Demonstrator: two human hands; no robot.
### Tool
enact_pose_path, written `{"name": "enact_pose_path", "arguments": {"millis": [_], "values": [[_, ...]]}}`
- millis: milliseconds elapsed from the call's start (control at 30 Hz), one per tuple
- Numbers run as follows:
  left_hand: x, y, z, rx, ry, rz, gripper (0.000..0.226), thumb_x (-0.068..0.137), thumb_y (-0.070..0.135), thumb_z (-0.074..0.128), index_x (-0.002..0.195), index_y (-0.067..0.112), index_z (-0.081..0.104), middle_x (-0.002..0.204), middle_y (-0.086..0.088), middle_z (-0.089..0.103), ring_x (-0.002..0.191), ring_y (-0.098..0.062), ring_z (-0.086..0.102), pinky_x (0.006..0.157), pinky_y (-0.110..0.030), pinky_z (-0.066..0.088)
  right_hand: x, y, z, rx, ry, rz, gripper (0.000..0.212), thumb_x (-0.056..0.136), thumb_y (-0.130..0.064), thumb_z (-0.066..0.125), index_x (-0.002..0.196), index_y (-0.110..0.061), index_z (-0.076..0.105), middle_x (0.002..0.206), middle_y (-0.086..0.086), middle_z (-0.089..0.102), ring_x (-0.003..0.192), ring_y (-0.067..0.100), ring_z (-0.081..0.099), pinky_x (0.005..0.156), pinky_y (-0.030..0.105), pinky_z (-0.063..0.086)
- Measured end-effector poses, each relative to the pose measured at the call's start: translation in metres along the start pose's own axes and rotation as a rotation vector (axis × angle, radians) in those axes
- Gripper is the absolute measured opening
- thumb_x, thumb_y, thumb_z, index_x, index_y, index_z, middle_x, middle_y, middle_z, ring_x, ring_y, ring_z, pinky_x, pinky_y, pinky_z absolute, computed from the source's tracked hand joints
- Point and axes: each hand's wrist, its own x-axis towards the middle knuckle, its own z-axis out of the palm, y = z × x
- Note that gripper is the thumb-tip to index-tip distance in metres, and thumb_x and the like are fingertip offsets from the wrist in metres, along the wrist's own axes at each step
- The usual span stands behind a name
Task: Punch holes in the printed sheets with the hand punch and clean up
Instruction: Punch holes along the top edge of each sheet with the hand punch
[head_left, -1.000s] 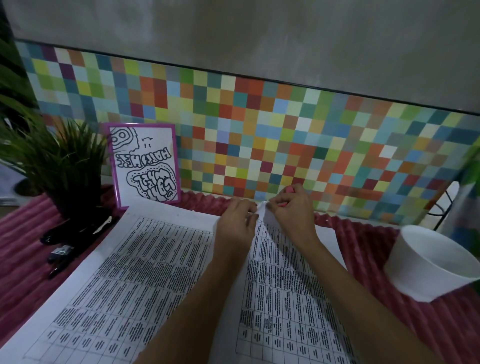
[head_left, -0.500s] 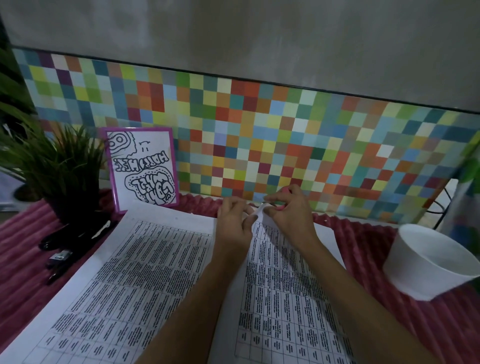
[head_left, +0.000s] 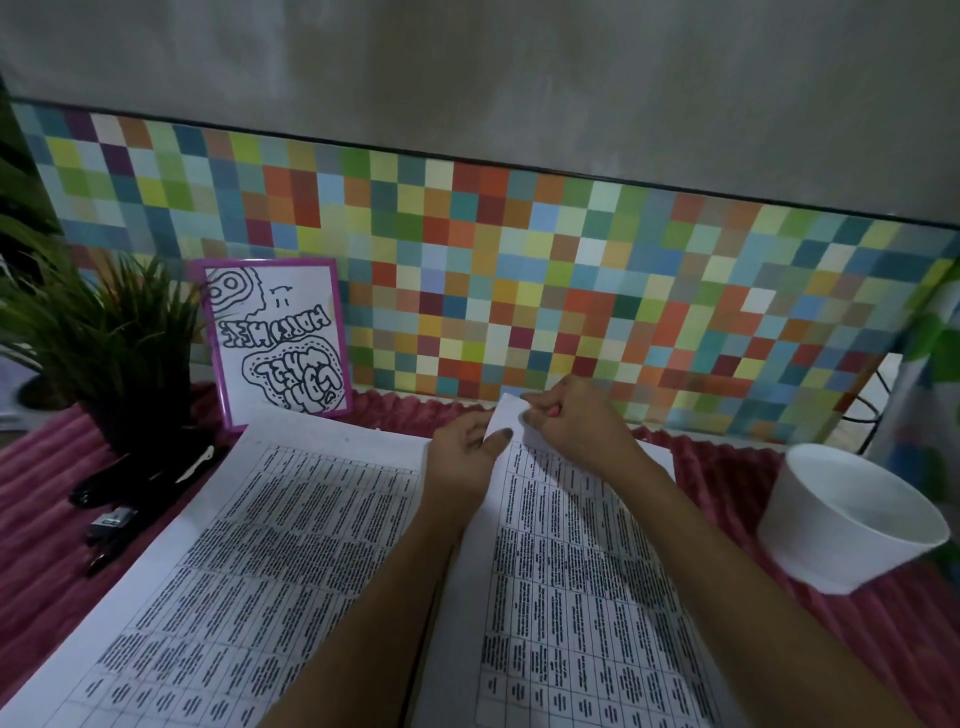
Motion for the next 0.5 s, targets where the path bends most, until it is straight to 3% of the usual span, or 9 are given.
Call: {"name": "enact_pose_path", "arguments": {"millis": [100,200,267,333,500], "values": [[0.002,-0.002,0.0,-0.017,0.016,-0.026,0.02,0.091,0.001,0.062,0.107,0.01,0.068,0.102,-0.004,0.074,0.1,-0.018,0.069,0.096,-0.041,0.053,-0.001,0.001,0.001,-0.097,0.008,-0.002,0.029,0.091,-0.031,0.064,0.103,-0.005,0.069,0.096,0.008,0.061,0.081,0.02,0.059,0.072,0.029,0.043],[0.001,-0.002,-0.001,-0.013,0.001,-0.022,0.023,0.093,0.002,0.058,0.114,0.009,0.065,0.106,-0.004,0.073,0.103,-0.02,0.068,0.098,-0.044,0.051,-0.002,0.0,0.003,-0.135,-0.037,-0.037,0.028,0.091,-0.023,0.062,0.064,-0.013,0.06,0.069,0.0,0.051,0.061,0.014,0.05,0.062,0.027,0.041],[0.0,-0.003,0.0,0.029,-0.014,-0.002,0.022,0.094,0.004,0.056,0.114,0.011,0.063,0.107,-0.005,0.072,0.103,-0.022,0.067,0.097,-0.047,0.051,0.0,0.001,0.002,-0.076,-0.02,-0.004,0.019,0.089,-0.019,0.063,0.075,-0.013,0.074,0.075,0.0,0.066,0.058,0.011,0.052,0.061,0.024,0.042],[-0.002,-0.002,0.002,0.101,-0.02,0.034,0.018,0.095,0.009,0.054,0.109,0.017,0.062,0.102,-0.003,0.07,0.099,-0.022,0.066,0.092,-0.047,0.053,0.004,0.001,0.0,-0.095,0.059,0.011,0.017,0.088,-0.017,0.064,0.089,-0.008,0.078,0.092,0.009,0.072,0.07,0.019,0.063,0.065,0.027,0.048],[0.0,0.005,0.001,0.046,-0.013,-0.043,0.015,0.093,0.015,0.061,0.108,0.016,0.061,0.103,0.001,0.07,0.1,-0.021,0.065,0.091,-0.036,0.052,0.012,-0.001,-0.004,0.022,0.05,0.115,0.012,0.084,-0.01,0.065,0.079,-0.003,0.074,0.086,0.01,0.071,0.08,0.024,0.065,0.076,0.036,0.054]]}}
